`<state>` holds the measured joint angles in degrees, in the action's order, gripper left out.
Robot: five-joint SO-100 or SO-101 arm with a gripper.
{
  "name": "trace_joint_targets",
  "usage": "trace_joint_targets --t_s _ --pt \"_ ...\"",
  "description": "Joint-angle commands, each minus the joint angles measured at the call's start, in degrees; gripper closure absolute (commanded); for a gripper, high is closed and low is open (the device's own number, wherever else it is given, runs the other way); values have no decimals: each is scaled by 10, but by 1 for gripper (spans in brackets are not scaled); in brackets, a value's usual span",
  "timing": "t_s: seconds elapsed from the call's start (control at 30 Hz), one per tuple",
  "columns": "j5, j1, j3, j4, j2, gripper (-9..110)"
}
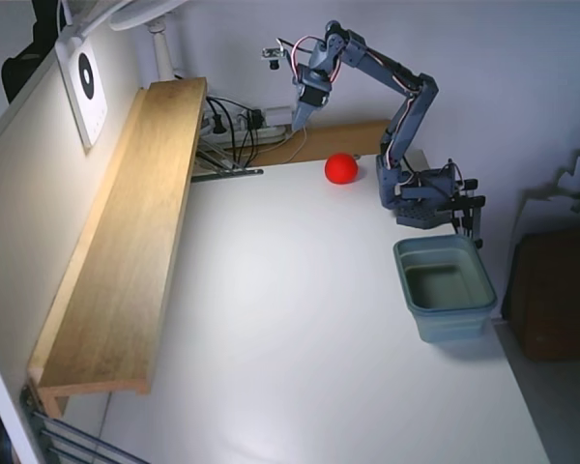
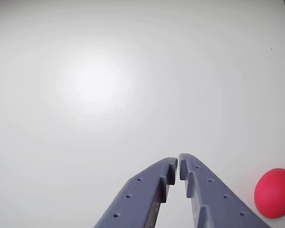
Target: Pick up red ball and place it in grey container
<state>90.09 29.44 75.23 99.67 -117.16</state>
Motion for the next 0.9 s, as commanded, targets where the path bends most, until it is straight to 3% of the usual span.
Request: trace_joint_targets --t_s 0.0,0.77,0.8,0.87 --pt "-1 6 5 3 -21 104" --pt "-1 6 5 3 -21 104" --pt "-1 6 5 3 -21 63" --pt "-1 6 5 3 -21 63"
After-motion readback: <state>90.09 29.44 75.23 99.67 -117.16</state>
